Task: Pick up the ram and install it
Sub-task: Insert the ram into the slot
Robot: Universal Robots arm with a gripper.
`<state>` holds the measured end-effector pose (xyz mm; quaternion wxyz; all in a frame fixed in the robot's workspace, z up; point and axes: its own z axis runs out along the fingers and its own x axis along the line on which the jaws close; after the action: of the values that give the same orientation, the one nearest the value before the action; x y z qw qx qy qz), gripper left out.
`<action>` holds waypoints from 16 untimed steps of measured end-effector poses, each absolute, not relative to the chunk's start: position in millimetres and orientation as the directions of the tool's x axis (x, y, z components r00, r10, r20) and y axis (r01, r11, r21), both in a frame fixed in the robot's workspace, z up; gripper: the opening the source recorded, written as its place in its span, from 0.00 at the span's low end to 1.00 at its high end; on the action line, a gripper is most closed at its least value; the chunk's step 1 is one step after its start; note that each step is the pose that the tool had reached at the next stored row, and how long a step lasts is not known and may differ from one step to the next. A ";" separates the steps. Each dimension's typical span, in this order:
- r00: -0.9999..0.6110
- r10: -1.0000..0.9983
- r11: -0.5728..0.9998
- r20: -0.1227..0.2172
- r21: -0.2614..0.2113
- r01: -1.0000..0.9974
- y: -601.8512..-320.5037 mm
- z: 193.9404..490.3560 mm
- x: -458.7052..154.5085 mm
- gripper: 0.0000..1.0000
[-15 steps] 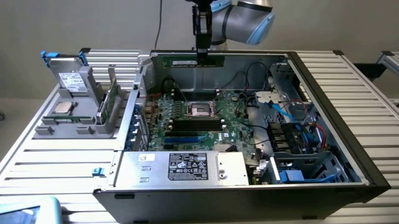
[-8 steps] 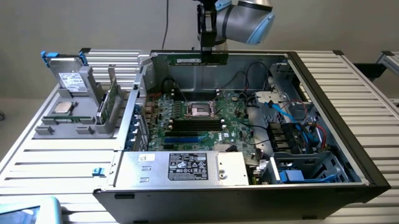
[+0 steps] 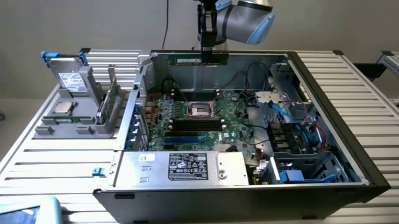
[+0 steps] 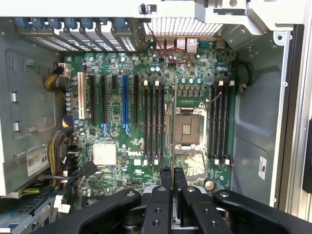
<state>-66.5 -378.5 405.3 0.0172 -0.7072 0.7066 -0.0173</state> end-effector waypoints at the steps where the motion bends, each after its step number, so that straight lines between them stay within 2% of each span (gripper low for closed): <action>1: 0.001 -1.000 -0.001 0.002 -0.049 -0.999 -378.5 404.8 -66.5 0.14; 8: 0.004 -1.000 -0.004 0.006 -0.048 -0.999 -378.1 403.5 -66.6 0.14; 16: 0.007 -1.000 -0.008 0.028 -0.045 -0.999 -374.0 400.3 -66.6 0.14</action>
<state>-66.6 -374.0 400.3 0.0062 -0.7094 0.7043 -0.0258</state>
